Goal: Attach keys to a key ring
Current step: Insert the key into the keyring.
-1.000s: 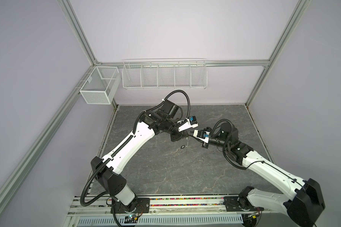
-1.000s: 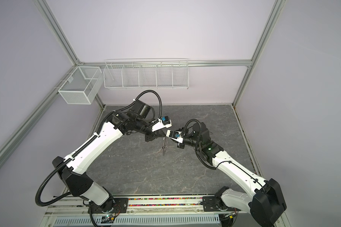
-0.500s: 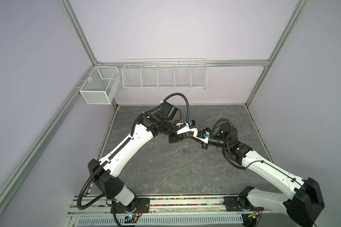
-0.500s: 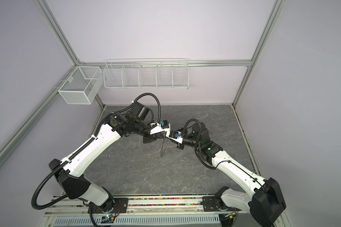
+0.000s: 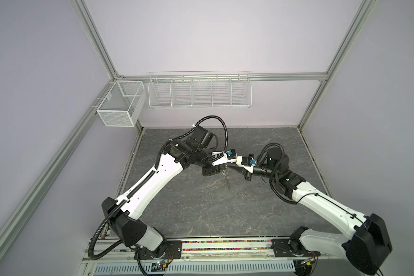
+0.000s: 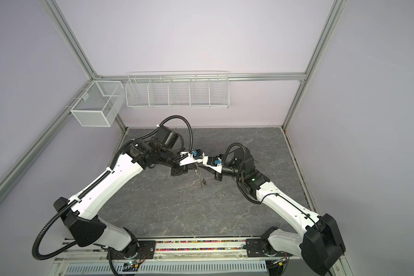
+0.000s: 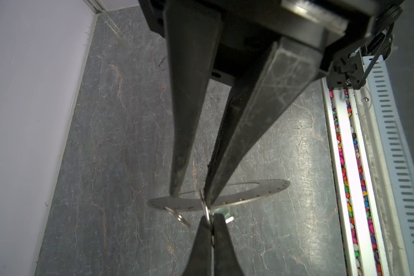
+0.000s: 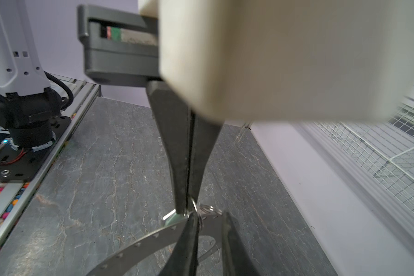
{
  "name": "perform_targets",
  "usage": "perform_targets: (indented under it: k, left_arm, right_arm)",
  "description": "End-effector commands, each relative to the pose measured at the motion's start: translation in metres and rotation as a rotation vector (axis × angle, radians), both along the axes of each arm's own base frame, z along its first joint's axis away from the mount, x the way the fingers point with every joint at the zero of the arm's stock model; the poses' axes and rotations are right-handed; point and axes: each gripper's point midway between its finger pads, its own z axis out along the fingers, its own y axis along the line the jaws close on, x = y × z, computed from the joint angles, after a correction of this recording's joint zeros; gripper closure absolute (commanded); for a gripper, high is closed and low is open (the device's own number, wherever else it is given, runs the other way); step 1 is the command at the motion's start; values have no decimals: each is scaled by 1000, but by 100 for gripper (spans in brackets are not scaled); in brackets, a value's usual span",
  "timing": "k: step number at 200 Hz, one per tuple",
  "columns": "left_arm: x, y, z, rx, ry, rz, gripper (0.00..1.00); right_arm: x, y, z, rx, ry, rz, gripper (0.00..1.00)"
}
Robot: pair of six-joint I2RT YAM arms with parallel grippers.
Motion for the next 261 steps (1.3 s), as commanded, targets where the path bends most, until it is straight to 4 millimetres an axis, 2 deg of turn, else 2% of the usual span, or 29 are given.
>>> perform_targets:
  k: [1,60,89,91,96,134,181,207,211,221,246,261]
  left_arm:
    - [-17,-2,10,-39,-1,-72,100]
    - [-19,-5,14,-64,-2,-84,100]
    - [-19,-6,15,-69,-3,-86,100]
    - [-19,-6,15,-70,-5,-87,100]
    - [-18,-6,15,-71,-5,-87,100]
    - [-18,-7,17,-81,-12,-92,100]
    - [-12,-7,17,-89,-43,-62,100]
    - [-1,-1,13,-91,-65,10,83]
    - [1,0,13,-95,-66,20,79]
    - [8,4,14,-115,-70,56,69]
    - [24,17,22,-205,-87,159,51]
    - [29,21,25,-257,-100,203,46]
  right_arm:
    - [4,2,6,19,7,6,81]
    - [-1,6,4,23,38,44,83]
    - [-4,8,-5,9,78,73,85]
    - [-4,10,4,20,62,78,85]
    - [-4,11,6,23,60,85,85]
    - [-6,12,4,14,77,102,93]
    - [0,10,3,33,117,82,93]
    - [9,6,16,104,122,52,93]
    - [9,4,7,101,142,47,93]
    - [10,4,9,115,143,46,93]
    - [16,2,15,153,143,19,93]
    - [20,2,18,169,144,-1,93]
